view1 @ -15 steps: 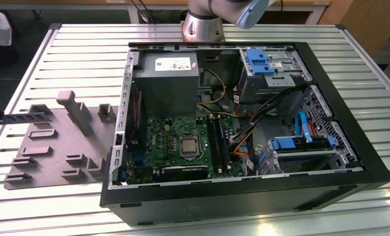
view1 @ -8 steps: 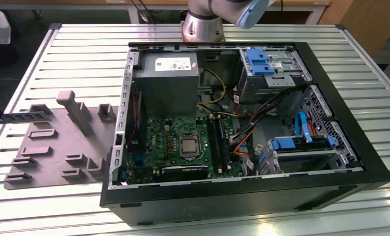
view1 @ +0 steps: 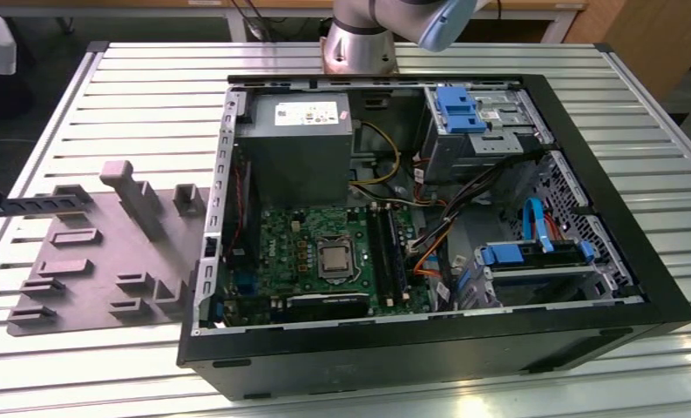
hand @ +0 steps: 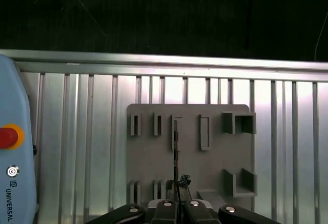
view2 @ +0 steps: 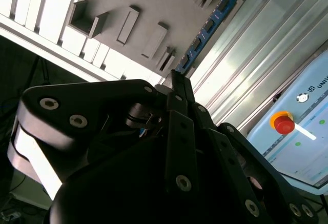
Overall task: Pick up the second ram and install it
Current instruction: 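Pick up the second ram and move it above second insertion slot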
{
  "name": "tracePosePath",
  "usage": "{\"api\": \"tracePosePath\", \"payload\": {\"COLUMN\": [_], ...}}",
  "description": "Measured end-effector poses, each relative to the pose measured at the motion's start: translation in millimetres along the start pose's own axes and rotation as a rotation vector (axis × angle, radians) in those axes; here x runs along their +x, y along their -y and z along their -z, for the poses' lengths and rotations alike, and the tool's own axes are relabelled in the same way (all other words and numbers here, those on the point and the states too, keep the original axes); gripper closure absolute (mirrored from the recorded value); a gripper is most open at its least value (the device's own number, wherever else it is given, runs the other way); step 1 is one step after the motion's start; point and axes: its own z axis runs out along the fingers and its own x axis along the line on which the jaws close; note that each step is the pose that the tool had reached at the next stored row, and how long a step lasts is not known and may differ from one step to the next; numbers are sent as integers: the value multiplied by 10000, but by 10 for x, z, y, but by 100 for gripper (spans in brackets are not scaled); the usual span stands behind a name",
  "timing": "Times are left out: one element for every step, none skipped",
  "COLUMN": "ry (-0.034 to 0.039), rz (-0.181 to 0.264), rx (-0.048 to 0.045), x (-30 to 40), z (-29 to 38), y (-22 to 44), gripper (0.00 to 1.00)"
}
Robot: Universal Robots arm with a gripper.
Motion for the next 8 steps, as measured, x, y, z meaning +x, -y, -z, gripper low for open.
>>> {"api": "tracePosePath", "payload": {"ry": [6, 11, 16, 20, 24, 30, 35, 38], "rz": [1, 1, 1, 1, 1, 2, 2, 2], "rx": [-1, 0, -1, 0, -1, 0, 0, 0], "x": [0, -1, -1, -2, -2, -2, -3, -3], "z": [6, 10, 16, 22, 27, 31, 36, 41], "y": [0, 0, -1, -1, -1, -1, -1, -2], "gripper": [88, 88, 88, 88, 88, 88, 88, 88]}}
